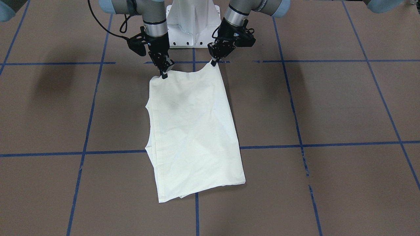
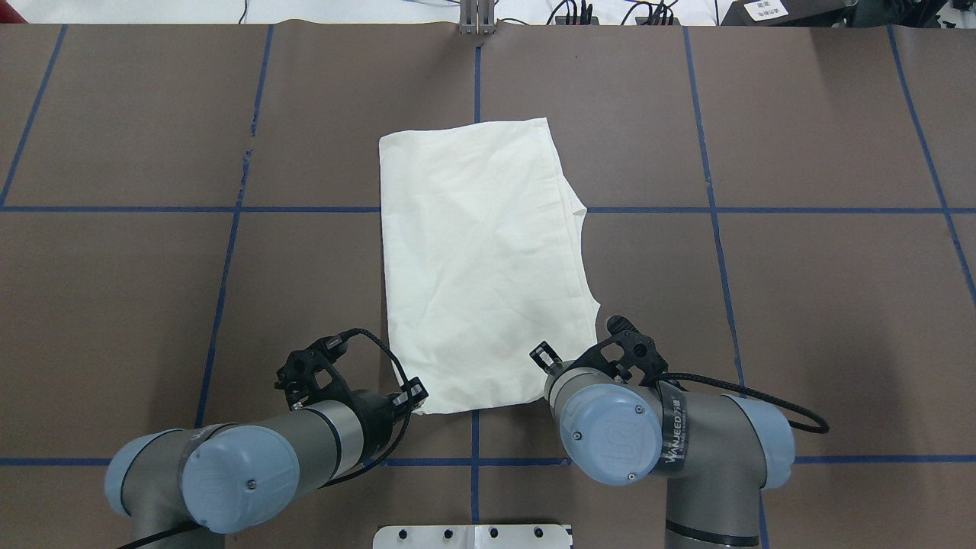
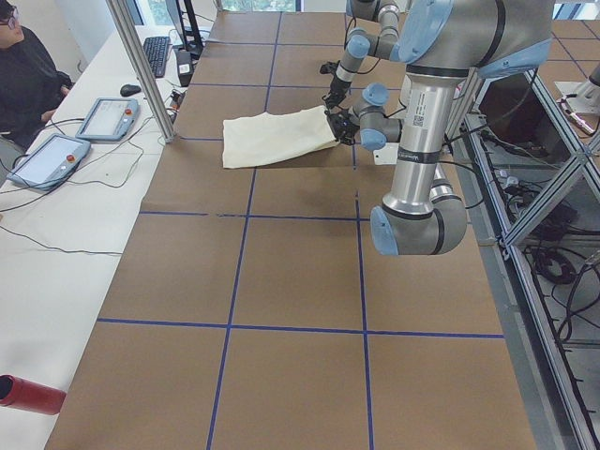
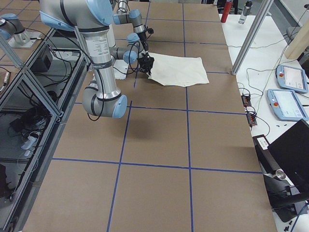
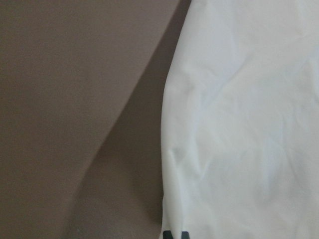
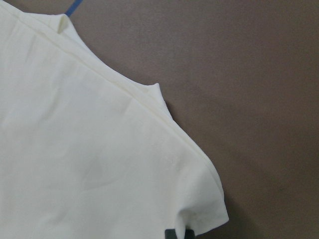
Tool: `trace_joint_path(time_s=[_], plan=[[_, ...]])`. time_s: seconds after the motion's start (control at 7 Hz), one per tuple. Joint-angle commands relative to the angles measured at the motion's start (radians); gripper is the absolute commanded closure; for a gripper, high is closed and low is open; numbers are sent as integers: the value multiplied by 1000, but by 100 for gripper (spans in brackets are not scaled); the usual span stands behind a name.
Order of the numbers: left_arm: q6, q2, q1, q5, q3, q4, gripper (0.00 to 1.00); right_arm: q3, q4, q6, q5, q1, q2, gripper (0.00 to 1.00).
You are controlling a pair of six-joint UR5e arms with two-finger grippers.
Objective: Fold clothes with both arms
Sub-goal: 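Lift the near edge with both grippers and fold it toward the far edge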
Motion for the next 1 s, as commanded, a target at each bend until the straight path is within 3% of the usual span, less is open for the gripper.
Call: trace_joint_path(time_s=[0.0,0.14,0.29,0.71,0.86], plan=[[25,-7,-1,-75,-288,298,100,248,-211,1,4,-44,3,100],[23,-10,-1,-105,-399,411,100,377,-330,4,4,-85,5,100],[25,-10,5,-109,-406,438,100,378,-354,4,3,-92,17,100],[130,-57,-82,-108,-270,436,100,193,-327,-41,-6,-16,116,100],[196,-92,-144,-111,-188,434,100,109,-245,-78,-2,39,127,100]])
